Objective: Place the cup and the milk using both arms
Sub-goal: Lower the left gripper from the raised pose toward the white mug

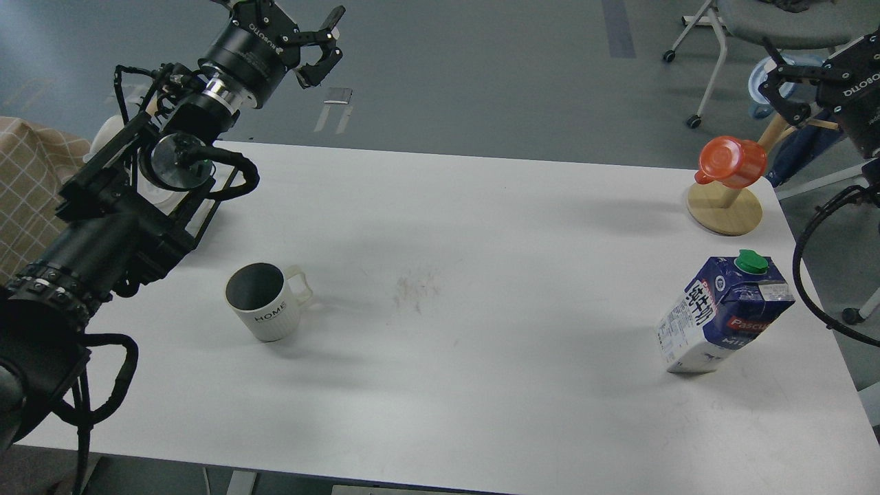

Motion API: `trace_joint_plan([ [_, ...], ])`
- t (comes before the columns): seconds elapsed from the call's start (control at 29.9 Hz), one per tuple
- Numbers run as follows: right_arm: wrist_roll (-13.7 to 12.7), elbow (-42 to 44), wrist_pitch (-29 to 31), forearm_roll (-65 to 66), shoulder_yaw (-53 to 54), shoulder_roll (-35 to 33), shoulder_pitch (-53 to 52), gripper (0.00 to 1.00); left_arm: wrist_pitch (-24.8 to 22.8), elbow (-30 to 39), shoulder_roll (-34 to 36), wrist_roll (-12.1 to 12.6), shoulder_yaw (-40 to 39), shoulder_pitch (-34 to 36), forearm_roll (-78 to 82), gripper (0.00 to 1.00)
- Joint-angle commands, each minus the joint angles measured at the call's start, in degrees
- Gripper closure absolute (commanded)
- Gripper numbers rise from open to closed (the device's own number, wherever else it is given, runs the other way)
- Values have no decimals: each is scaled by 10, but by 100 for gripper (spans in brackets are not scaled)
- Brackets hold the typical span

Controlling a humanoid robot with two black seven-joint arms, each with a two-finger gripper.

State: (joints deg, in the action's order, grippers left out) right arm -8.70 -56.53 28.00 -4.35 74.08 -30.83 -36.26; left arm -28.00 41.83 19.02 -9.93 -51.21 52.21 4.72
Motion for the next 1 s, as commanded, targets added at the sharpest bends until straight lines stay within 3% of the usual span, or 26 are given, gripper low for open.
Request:
trace_joint_plan([
  [0.0,0,1,0,0,1,1,-7,0,0,0,0,-1,1,0,5,2],
  [0.37,2,-3,0,0,2,9,-7,0,0,4,36,6,2,-2,24,2],
  [0.67,5,-2,0,-1,13,10,-4,0,0,79,90,-3,1,-61,24,2],
  [0.77,5,-2,0,-1,13,10,-4,0,10,131,140,-7,1,-96,25,2],
  [0.9,5,4,0,-1,17,12,-2,0,80,251,227,-10,2,-127,27,3],
  [0.97,5,4,0,-1,25,17,-1,0,78,303,286,-11,8,-152,30,3],
])
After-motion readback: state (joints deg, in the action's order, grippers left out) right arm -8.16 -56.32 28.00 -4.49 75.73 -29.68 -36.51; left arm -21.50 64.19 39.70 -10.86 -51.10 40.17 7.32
